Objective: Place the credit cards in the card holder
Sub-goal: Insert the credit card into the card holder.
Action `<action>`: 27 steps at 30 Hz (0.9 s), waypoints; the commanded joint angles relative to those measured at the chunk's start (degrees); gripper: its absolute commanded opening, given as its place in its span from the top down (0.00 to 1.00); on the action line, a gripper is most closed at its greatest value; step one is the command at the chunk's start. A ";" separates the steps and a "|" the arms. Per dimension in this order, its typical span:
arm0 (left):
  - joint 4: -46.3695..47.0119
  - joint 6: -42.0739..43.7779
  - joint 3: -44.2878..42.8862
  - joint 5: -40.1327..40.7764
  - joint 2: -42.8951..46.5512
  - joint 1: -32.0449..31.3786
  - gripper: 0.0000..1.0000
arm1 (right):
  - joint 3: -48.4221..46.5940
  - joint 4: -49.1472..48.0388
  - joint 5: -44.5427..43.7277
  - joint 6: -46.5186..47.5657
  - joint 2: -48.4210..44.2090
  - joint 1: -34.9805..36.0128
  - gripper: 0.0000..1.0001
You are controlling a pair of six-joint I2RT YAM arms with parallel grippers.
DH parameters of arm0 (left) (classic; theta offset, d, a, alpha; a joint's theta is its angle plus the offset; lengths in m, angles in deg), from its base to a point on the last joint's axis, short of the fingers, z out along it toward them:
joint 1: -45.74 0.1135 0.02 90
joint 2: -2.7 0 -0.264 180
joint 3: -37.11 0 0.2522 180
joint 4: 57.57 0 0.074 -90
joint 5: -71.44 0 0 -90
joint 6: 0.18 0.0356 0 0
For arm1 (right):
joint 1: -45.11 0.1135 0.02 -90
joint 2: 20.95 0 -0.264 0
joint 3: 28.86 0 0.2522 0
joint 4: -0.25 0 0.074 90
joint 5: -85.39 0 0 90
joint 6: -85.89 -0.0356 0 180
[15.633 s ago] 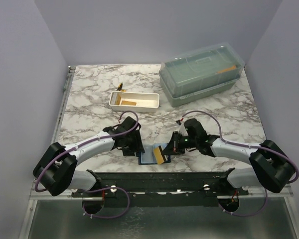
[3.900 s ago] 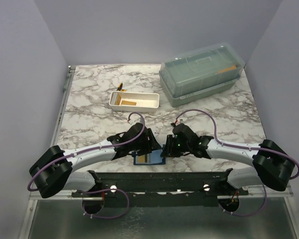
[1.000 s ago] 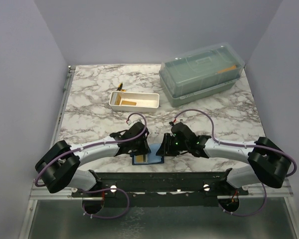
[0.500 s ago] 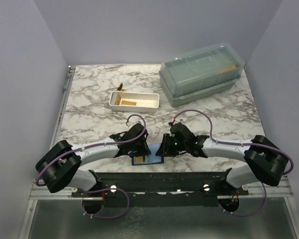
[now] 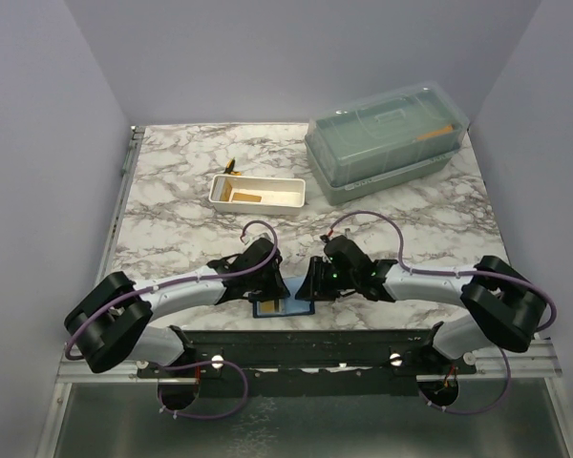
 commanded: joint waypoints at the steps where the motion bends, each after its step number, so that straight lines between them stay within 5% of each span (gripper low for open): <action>1: -0.91 -0.94 0.70 -1.88 3.79 0.27 0.70 | -0.58 8.13 -5.60 0.58 -4.57 -0.22 0.60; 10: -1.21 -1.22 0.23 -1.62 4.46 0.37 0.70 | 0.90 6.45 -5.47 0.34 -5.76 -0.21 0.60; 27: 2.94 -2.20 3.05 -2.57 0.33 0.38 0.85 | -0.13 1.80 -1.78 0.38 -1.67 -0.19 0.65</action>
